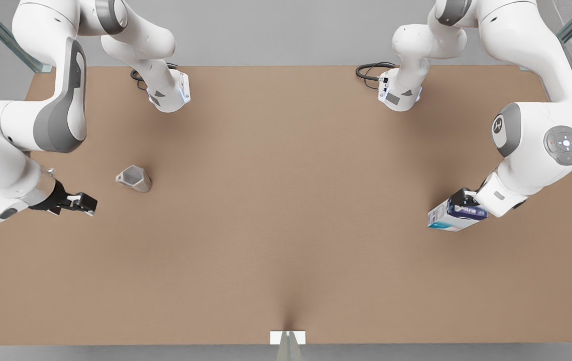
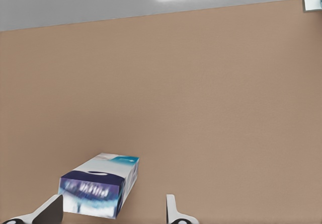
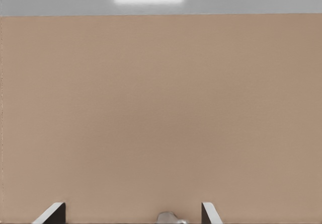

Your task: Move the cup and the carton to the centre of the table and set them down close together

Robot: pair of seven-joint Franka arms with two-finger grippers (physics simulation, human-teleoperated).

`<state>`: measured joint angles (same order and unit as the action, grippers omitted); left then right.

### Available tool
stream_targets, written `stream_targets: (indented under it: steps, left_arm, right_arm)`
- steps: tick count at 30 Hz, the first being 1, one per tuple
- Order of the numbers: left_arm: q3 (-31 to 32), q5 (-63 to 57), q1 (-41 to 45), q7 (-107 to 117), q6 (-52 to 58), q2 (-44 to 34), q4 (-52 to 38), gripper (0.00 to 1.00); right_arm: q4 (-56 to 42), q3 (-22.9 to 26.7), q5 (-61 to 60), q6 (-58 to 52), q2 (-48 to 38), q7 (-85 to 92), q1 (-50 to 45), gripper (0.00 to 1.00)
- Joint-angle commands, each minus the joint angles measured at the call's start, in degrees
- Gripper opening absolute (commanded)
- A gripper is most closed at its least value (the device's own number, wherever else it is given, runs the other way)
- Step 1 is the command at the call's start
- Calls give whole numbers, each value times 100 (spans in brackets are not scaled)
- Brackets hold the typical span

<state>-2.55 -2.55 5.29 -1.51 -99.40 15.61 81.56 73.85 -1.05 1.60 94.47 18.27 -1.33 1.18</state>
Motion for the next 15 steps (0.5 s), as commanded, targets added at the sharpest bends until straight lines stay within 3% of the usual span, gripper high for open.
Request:
stream_targets:
  steps: [1, 5, 15]
  left_arm:
    - [0, 0, 7, 2, 0, -5, 0, 100]
    - [0, -8, -1, -7, 0, 56, 0, 100]
    - [0, -17, 8, 54, 18, 127, 0, 100]
  right_arm:
    - [6, 0, -1, -7, -8, 1, -12, 100]
    - [129, 9, -28, -86, -8, 10, -12, 100]
    - [2590, -35, -19, 1408, -527, 37, -82, 100]
